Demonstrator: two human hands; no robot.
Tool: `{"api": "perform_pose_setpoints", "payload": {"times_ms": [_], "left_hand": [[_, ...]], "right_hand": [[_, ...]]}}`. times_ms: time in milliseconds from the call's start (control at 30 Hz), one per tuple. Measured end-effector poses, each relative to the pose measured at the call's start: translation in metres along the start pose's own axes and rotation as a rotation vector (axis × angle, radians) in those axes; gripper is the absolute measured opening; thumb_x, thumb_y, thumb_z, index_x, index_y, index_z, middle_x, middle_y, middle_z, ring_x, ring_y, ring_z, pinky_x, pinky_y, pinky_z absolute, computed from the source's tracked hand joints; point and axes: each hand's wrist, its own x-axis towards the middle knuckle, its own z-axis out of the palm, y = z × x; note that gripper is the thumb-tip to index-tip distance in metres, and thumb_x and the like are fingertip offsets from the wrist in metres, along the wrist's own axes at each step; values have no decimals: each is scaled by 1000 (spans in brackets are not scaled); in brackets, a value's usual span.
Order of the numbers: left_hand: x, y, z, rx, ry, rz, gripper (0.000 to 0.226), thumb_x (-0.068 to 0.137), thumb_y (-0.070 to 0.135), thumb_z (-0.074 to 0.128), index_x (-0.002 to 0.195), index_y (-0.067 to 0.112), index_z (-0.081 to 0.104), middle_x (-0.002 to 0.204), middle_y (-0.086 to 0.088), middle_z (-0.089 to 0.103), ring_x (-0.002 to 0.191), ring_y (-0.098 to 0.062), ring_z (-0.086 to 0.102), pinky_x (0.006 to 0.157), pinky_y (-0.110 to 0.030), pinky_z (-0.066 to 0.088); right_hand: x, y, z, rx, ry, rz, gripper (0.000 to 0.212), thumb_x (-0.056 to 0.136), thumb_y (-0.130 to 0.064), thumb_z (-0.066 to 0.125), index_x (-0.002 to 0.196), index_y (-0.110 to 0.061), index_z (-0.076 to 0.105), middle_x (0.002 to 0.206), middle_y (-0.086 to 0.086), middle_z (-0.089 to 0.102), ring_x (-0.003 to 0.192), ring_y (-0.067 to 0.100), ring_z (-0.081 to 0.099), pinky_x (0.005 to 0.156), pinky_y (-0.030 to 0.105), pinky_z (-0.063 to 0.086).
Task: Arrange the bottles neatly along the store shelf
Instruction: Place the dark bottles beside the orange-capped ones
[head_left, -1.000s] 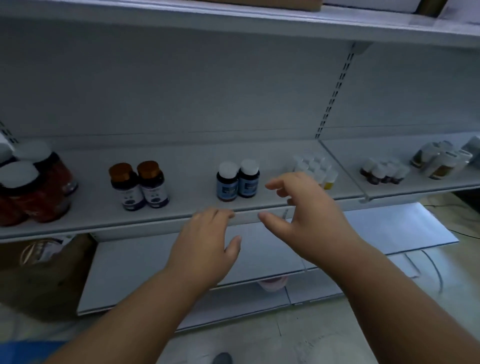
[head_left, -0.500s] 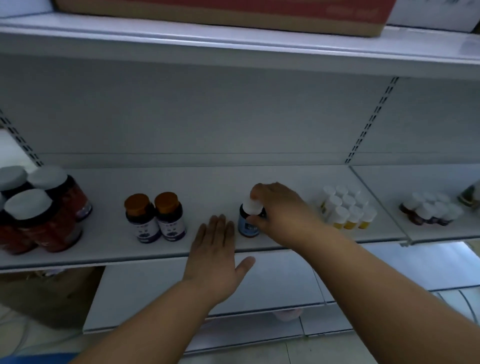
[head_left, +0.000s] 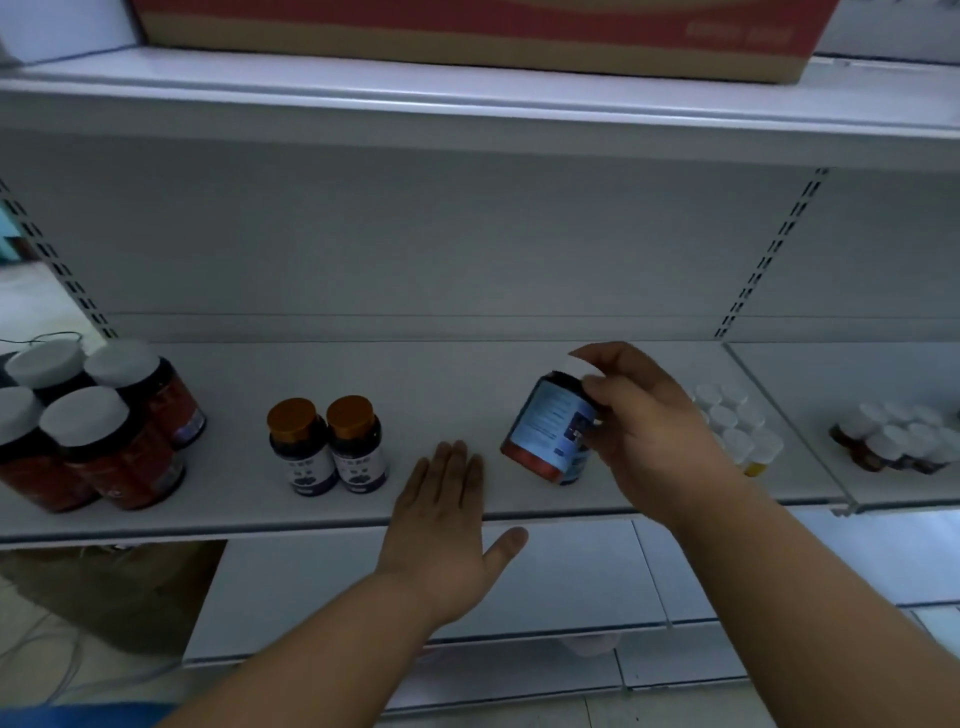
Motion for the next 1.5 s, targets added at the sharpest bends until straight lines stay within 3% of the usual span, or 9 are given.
{"api": "perform_pose_setpoints", "payload": {"times_ms": [133,300,433,633,767,967,1167,1333,1500], "left_hand": [[1,-1,2,14,8,5,116,60,77,-33,155,13,-14,163,-9,-20,150,-22,-19,116,-35,-19],[2,-1,4,14,25,-6,111,66,76,-29,156,14,-12,164,-8,-17,150,-22,-17,117,-35,-17],[3,-2,7,-20,42,-4,114,63,79,-32,157,18,-10,165,-6,-12,151,-21,-15,120,-36,-13],[2,-2,6,-15,49,-1,121,57,77,-40,156,15,-11,165,-9,-12,151,-22,-14,121,-38,-11],[4,-3,7,-29,52,3,118,59,78,-37,157,18,-8,165,-7,-12,151,-22,-14,120,-36,-13],[2,-3,5,-14,46,7,120,59,76,-38,156,13,-8,164,-9,-13,151,-22,-15,118,-36,-16],[2,-3,5,-23,45,-2,111,65,76,-29,156,16,-11,164,-8,-14,150,-21,-16,118,-36,-15],[1,-4,5,-9,42,10,118,59,76,-38,156,15,-10,164,-8,-15,150,-22,-17,116,-35,-18],[1,-3,2,-21,36,15,124,54,76,-43,156,13,-11,163,-9,-17,150,-23,-18,116,-35,-19]], "right_hand": [[-12,-2,5,395,-84,264,36,73,-19,70,106,-5,66,110,21,65,90,29,67,70,41,58],[-23,9,5,593,-213,413,61,53,-25,93,105,-2,71,120,27,63,99,34,68,83,46,57],[-34,7,14,484,-224,417,48,80,-31,67,118,-3,56,107,26,65,87,39,69,77,47,58],[-35,2,15,483,-175,451,55,86,-36,44,122,2,58,102,24,65,86,34,67,77,43,59],[-38,0,15,399,-187,379,37,82,-27,56,110,-3,60,95,20,67,91,42,68,82,54,55],[-38,-1,16,381,-144,390,44,82,-42,54,110,-8,59,97,20,68,81,30,65,70,36,56],[-40,1,13,385,-155,387,47,85,-32,55,123,-3,58,104,18,65,99,39,66,78,46,57],[-44,-3,15,369,-143,369,46,80,-38,62,115,-9,56,103,23,65,87,38,67,71,42,57],[-39,-2,11,433,-123,402,59,80,-35,48,126,1,54,99,18,59,95,33,57,88,48,53]]}}
